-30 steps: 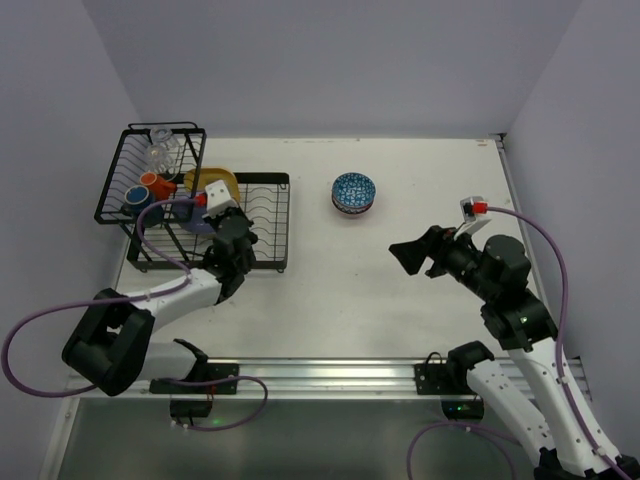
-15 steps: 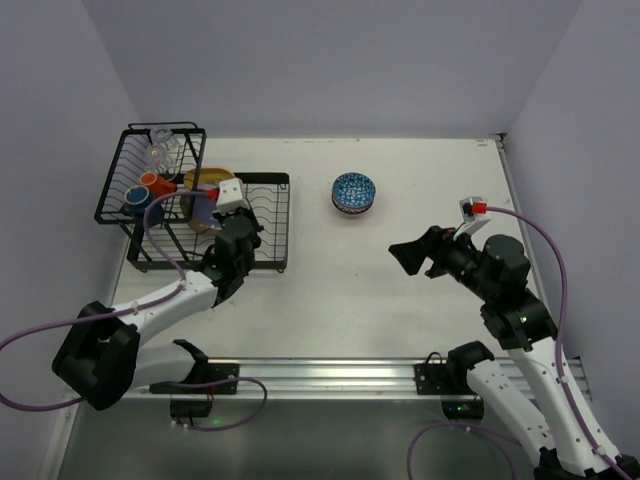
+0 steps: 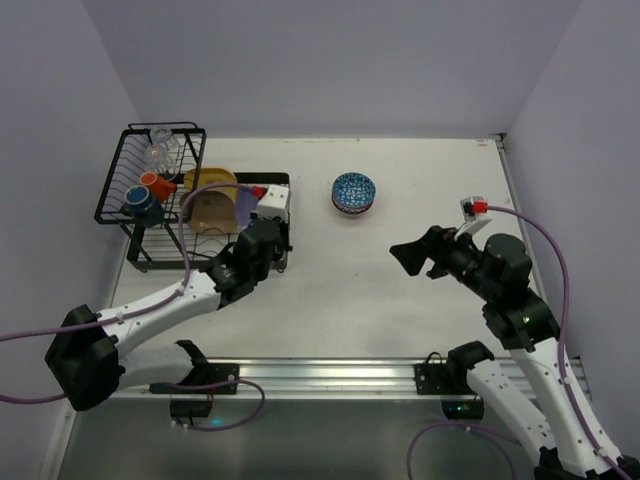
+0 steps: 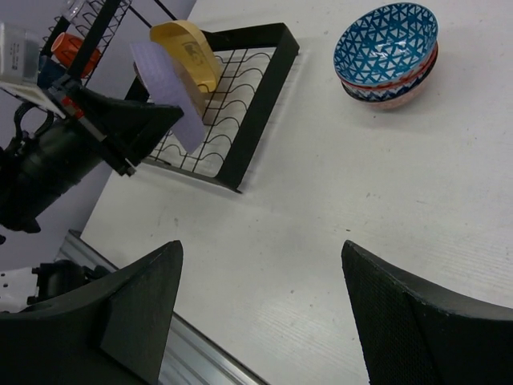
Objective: Unload the mixed dishes from the dish rack
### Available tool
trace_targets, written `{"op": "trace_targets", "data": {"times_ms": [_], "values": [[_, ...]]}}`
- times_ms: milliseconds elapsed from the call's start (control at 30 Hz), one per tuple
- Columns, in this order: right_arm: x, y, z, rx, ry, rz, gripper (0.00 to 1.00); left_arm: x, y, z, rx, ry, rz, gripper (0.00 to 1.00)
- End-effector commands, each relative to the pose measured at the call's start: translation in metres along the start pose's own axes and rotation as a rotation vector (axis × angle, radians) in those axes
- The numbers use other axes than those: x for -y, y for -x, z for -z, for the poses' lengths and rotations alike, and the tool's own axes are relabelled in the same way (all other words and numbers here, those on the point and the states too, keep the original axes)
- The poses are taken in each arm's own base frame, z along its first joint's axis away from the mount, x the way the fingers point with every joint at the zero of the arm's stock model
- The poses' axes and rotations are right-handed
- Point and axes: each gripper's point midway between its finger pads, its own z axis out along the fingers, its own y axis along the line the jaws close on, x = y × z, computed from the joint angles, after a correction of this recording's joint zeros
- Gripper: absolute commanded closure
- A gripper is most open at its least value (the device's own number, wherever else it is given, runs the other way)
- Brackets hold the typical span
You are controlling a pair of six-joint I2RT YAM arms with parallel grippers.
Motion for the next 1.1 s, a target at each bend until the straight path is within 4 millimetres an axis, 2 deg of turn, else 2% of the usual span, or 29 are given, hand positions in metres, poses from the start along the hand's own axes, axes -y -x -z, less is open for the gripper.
{"op": "trace_targets", "data": {"times_ms": [0, 33, 67, 100, 133, 200, 233, 333, 400, 433, 467, 500, 633, 667, 700, 733, 767, 800, 933, 1067], "values": [[-0.009, 0.019, 0.007, 0.02, -0.009, 0.013, 0.18, 0.052, 0.026, 0.024, 0.011, -0.177, -0.133, 1.0], [-0.004, 0.033, 0.011, 0.067, -0.066, 0.018, 0.18, 0.074, 0.027, 0.037, 0.007, -0.242, -0.198, 1.0], [0.001, 0.04, 0.013, 0.087, -0.105, 0.015, 0.18, 0.083, 0.018, 0.044, -0.021, -0.268, -0.256, 1.0], [0.008, 0.043, 0.016, 0.095, -0.155, 0.009, 0.17, 0.102, 0.014, 0.061, -0.012, -0.322, -0.323, 1.0], [0.01, 0.059, 0.022, 0.146, -0.202, 0.012, 0.17, 0.111, 0.011, 0.07, -0.01, -0.356, -0.369, 1.0], [0.012, 0.067, 0.025, 0.15, -0.235, 0.012, 0.17, 0.13, 0.001, 0.089, 0.005, -0.429, -0.465, 1.0], [0.008, 0.075, 0.024, 0.151, -0.237, 0.014, 0.17, 0.147, -0.014, 0.107, 0.011, -0.515, -0.563, 1.0], [0.002, 0.079, 0.021, 0.109, -0.225, 0.039, 0.16, 0.172, -0.045, 0.14, 0.002, -0.705, -0.704, 1.0], [0.002, 0.063, 0.01, -0.017, -0.202, 0.085, 0.16, 0.185, -0.061, 0.159, -0.018, -0.854, -0.762, 1.0], [0.0, 0.061, 0.008, -0.046, -0.187, 0.102, 0.16, 0.183, -0.07, 0.163, -0.042, -0.878, -0.792, 1.0], [0.002, 0.053, 0.0, -0.096, -0.178, 0.109, 0.16, 0.183, -0.077, 0.169, -0.054, -0.921, -0.834, 1.0], [-0.005, 0.042, -0.003, -0.151, -0.117, 0.127, 0.17, 0.186, -0.086, 0.181, -0.05, -0.984, -0.902, 1.0], [-0.023, -0.009, -0.023, -0.393, 0.026, 0.162, 0.19, 0.165, -0.113, 0.196, -0.147, -0.995, -1.114, 1.0], [-0.029, -0.034, -0.03, -0.496, 0.055, 0.213, 0.2, 0.16, -0.117, 0.196, -0.179, -0.986, -1.149, 1.0], [-0.029, -0.048, -0.028, -0.567, 0.041, 0.234, 0.2, 0.16, -0.115, 0.2, -0.199, -0.984, -1.162, 1.0], [-0.025, -0.057, -0.031, -0.6, 0.013, 0.259, 0.2, 0.145, -0.125, 0.2, -0.277, -0.966, -1.223, 1.0], [-0.03, -0.069, -0.031, -0.639, 0.026, 0.286, 0.21, 0.14, -0.132, 0.2, -0.324, -0.954, -1.26, 1.0], [-0.027, -0.079, -0.034, -0.673, 0.016, 0.292, 0.21, 0.133, -0.135, 0.207, -0.368, -0.96, -1.301, 1.0], [-0.016, -0.101, -0.039, -0.749, -0.036, 0.325, 0.26, 0.127, -0.139, 0.216, -0.422, -0.988, -1.355, 1.0], [-0.021, -0.127, -0.039, -0.833, -0.016, 0.371, 0.31, 0.129, -0.14, 0.223, -0.423, -1.025, -1.372, 1.0]]}}
